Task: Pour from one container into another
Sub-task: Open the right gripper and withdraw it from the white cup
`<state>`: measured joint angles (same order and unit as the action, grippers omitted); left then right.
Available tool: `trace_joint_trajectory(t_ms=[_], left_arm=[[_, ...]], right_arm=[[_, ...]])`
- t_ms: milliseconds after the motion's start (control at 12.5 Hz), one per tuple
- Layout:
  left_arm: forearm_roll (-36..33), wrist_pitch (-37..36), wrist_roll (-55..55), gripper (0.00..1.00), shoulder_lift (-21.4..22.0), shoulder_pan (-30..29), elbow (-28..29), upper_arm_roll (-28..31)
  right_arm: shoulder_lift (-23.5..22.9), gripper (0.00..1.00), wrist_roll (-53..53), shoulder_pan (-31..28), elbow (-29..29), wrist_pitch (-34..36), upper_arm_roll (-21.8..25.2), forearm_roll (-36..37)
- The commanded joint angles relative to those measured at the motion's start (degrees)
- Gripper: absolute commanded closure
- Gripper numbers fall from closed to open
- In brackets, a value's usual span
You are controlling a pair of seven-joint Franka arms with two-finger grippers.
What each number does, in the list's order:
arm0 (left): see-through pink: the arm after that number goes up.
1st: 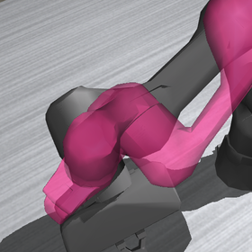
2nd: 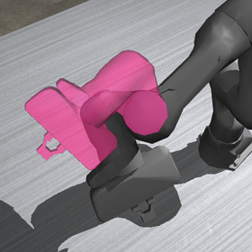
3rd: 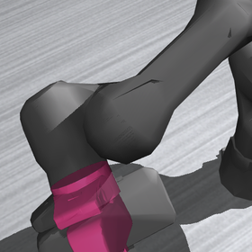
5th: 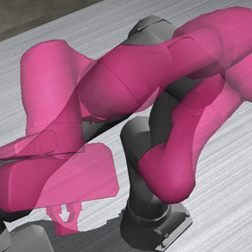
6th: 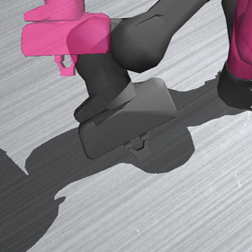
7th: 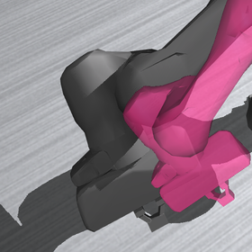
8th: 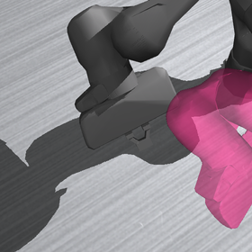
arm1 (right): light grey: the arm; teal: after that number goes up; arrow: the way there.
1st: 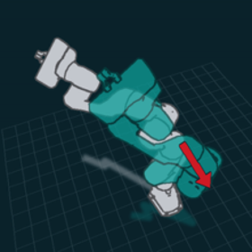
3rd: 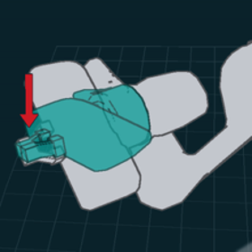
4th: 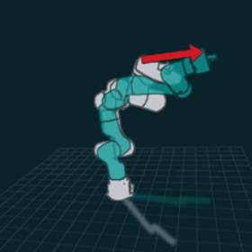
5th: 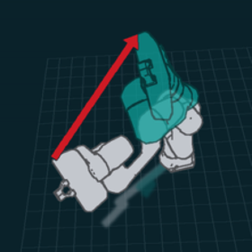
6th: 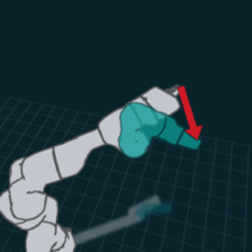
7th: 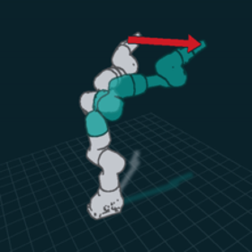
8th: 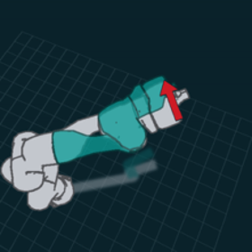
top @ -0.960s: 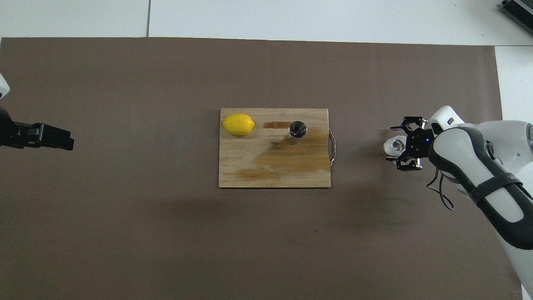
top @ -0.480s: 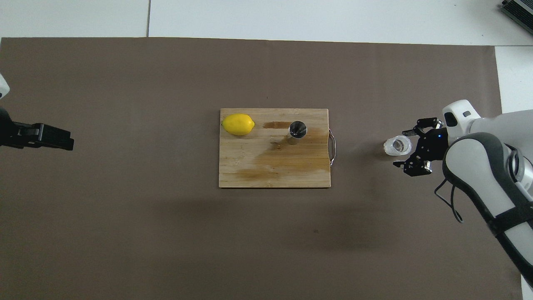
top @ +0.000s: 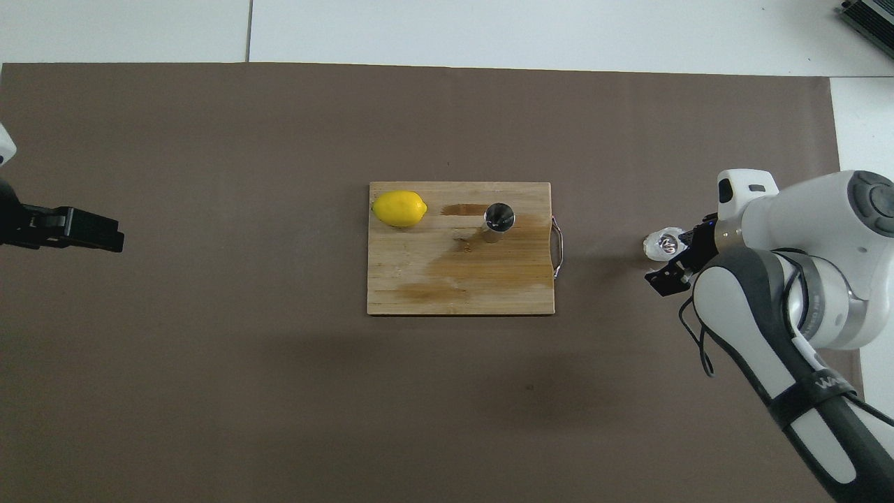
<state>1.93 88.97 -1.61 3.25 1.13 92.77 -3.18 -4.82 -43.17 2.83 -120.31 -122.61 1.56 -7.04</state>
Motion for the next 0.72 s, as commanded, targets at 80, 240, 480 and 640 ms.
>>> trace_joint_trajectory(t_ms=[80, 240, 480, 640], left_arm=[[-0.9, -0.8, -0.7, 0.0, 0.6, -0.3, 0.3, -0.2], [-0.9, -0.8, -0.7, 0.0, 0.6, -0.3, 0.3, -0.2], [-0.9, -0.8, -0.7, 0.0, 0.6, -0.3, 0.3, -0.2], [-0.9, -0.8, -0.7, 0.0, 0.7, -0.3, 0.3, -0.2]], right_arm=[[0.8, 0.0, 22.9, 0.2, 6.3, 13.0, -0.2, 6.6], [1.7, 0.0, 33.4, 0.7, 10.0, 19.4, -0.3, 7.7], [4.5, 0.0, 42.5, -0.2, 16.4, 28.8, -0.1, 7.7], [5.1, 0.0, 44.0, -1.0, 22.6, 33.8, 1.1, 8.1]])
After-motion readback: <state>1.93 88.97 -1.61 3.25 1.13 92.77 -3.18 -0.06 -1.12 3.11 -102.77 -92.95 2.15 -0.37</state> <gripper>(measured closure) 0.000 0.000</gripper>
